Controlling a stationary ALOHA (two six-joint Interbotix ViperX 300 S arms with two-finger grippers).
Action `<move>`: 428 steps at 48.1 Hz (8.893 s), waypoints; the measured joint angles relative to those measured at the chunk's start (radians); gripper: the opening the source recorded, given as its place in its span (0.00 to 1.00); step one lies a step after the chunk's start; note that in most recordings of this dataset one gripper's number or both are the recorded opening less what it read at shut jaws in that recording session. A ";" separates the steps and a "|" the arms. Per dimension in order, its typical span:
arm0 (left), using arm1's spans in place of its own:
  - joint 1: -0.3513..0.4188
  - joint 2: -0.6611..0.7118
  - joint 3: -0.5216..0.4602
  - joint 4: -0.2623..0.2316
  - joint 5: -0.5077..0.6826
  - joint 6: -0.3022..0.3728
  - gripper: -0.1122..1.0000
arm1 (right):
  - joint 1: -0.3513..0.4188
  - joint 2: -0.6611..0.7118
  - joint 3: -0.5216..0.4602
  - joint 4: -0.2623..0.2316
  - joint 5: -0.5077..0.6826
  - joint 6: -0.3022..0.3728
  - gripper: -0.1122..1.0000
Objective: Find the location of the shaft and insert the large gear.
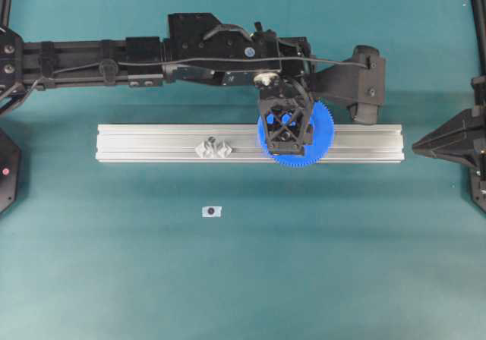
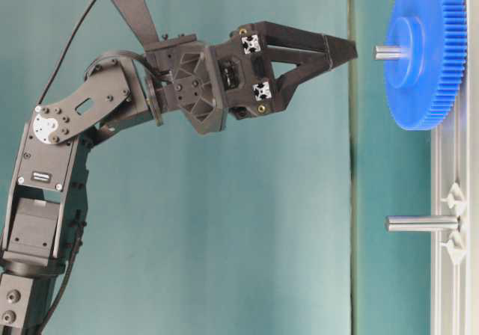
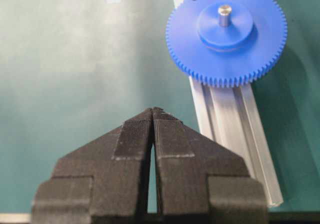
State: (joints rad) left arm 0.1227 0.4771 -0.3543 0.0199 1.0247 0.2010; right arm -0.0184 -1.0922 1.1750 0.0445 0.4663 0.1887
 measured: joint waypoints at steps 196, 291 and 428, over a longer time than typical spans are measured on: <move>-0.074 -0.810 0.930 0.000 -0.704 -0.249 0.84 | -0.052 -0.127 0.020 -0.031 0.040 0.000 0.14; -0.075 -0.805 0.930 0.000 -0.721 -0.249 0.84 | -0.052 -0.127 0.021 -0.031 0.038 0.000 0.14; -0.083 -0.810 0.933 0.000 -0.723 -0.249 0.84 | -0.052 -0.127 0.023 -0.031 0.038 0.000 0.14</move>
State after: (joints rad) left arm 0.0399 -0.3329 0.5783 0.0199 0.3022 -0.0476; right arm -0.0706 -1.2195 1.1980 0.0138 0.5047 0.1887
